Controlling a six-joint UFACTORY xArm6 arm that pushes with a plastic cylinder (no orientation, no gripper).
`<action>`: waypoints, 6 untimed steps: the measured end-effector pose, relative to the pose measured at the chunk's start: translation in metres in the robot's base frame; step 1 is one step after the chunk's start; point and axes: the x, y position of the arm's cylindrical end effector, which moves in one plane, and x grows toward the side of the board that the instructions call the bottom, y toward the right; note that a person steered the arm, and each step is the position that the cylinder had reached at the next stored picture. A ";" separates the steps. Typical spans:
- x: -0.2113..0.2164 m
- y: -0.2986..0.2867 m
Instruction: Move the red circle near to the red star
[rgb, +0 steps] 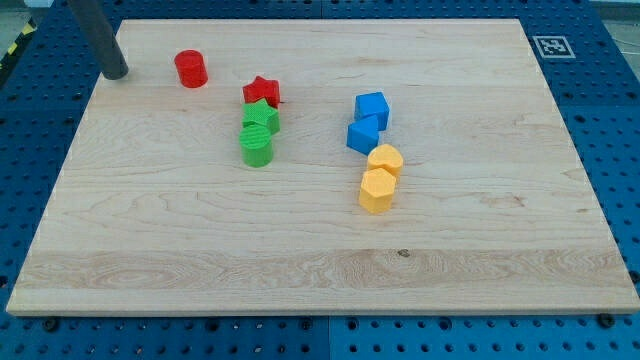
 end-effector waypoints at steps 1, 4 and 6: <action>0.000 0.029; -0.004 0.047; -0.008 0.051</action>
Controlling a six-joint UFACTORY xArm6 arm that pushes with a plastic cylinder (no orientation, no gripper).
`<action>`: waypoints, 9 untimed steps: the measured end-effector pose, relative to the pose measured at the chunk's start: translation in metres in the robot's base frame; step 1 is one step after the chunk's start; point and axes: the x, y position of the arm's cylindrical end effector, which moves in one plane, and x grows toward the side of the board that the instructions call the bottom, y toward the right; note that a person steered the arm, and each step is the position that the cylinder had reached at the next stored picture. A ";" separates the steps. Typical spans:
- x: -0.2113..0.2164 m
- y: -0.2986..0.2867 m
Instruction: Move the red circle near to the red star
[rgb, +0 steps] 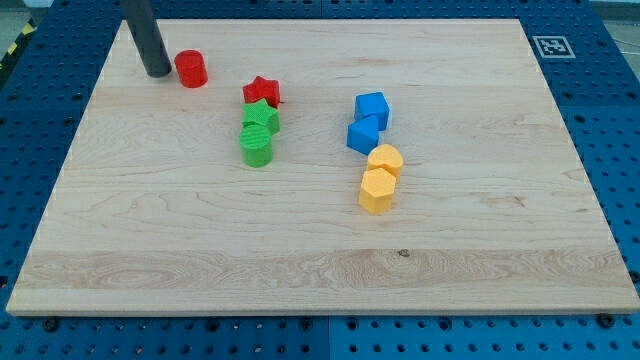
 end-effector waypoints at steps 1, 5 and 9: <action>-0.008 0.000; -0.009 0.026; 0.023 0.045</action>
